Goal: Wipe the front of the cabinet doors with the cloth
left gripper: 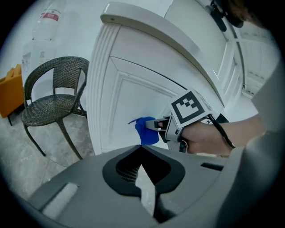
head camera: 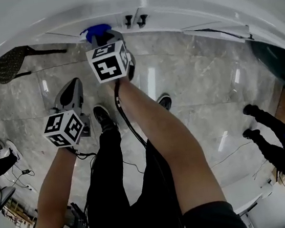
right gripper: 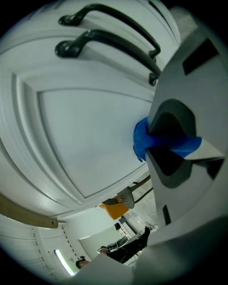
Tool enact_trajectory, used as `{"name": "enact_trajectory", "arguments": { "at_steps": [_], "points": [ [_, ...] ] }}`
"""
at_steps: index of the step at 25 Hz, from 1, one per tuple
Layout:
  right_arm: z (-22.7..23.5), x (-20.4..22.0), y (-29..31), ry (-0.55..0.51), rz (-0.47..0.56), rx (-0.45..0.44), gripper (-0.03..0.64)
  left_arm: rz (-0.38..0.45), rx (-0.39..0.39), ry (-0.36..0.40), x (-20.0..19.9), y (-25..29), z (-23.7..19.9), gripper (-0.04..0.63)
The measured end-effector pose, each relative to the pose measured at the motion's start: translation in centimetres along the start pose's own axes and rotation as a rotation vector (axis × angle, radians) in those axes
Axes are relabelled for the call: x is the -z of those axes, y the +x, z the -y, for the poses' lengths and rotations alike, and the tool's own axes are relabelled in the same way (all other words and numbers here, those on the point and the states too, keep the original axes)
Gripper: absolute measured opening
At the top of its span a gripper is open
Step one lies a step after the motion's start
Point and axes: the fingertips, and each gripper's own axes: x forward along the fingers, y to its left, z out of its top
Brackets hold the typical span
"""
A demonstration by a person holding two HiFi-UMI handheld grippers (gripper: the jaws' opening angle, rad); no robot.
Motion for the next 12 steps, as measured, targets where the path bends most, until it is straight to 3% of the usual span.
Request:
{"name": "enact_trajectory", "arguments": {
  "at_steps": [7, 12],
  "points": [
    [4.8, 1.1, -2.4, 0.03, 0.013, 0.07, 0.057, -0.018, 0.041, 0.017, 0.6, 1.8, 4.3, -0.002],
    [3.9, 2.2, -2.8, 0.065, 0.02, 0.071, 0.057, -0.017, 0.037, 0.006, 0.8, 2.0, 4.1, -0.002]
  ]
}}
